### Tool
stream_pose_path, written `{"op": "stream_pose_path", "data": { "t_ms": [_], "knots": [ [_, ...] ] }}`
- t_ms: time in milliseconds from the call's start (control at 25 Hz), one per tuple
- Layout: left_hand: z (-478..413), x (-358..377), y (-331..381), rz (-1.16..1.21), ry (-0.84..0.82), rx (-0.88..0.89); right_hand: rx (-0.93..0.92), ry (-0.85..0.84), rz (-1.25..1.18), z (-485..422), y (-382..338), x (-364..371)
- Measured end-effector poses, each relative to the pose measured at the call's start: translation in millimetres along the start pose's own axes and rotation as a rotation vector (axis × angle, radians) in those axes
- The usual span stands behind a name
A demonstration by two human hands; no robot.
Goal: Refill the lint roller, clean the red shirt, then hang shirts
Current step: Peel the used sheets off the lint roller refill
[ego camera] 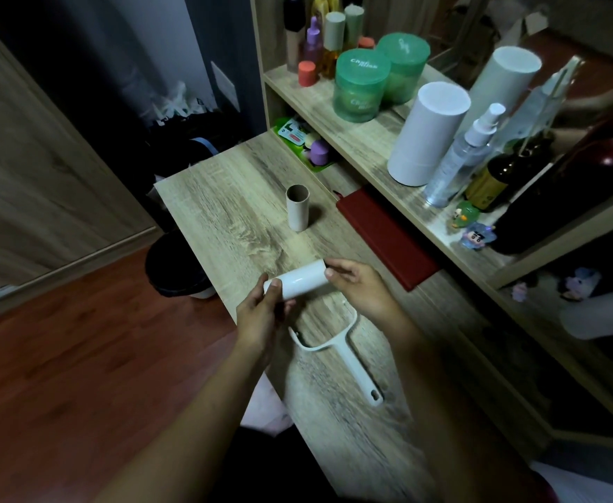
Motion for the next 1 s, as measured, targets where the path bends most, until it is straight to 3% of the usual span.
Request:
{"op": "stream_pose_path", "data": {
  "t_ms": [240, 360, 480, 680, 840, 1000],
  "knots": [
    [-7, -12, 2, -0.024, 0.035, 0.027, 0.004, 0.108, -0.097, -25, 5, -14],
    [-10, -23, 0, -0.043, 0.095, 0.044, 0.048, 0.206, 0.141, -39, 15, -15],
    [-9, -30, 1, -0.064, 0.128, 0.047, 0.067, 0.189, 0.465, -48, 19, -11],
    [-9, -35, 7, -0.094, 0.131, 0.083, 0.072, 0.175, 0.609, -53, 26, -7],
    [-13, -29, 12, -0.116, 0.117, 0.097, -0.047, 0.254, 0.456, -43, 7, -6],
    [-14, -3, 18, -0.186, -0.007, 0.111, -0.064, 0.073, 0.17, -29, -21, 2]
  ]
}}
Point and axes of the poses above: each hand's wrist, its own z-axis away from the middle knuckle, its own x-axis out of the palm, y = z × x, the point moved 1 cm from there along -z, towards the middle knuckle, and after that the axes turned 10 degrees about -y, right-handed, at the moved point
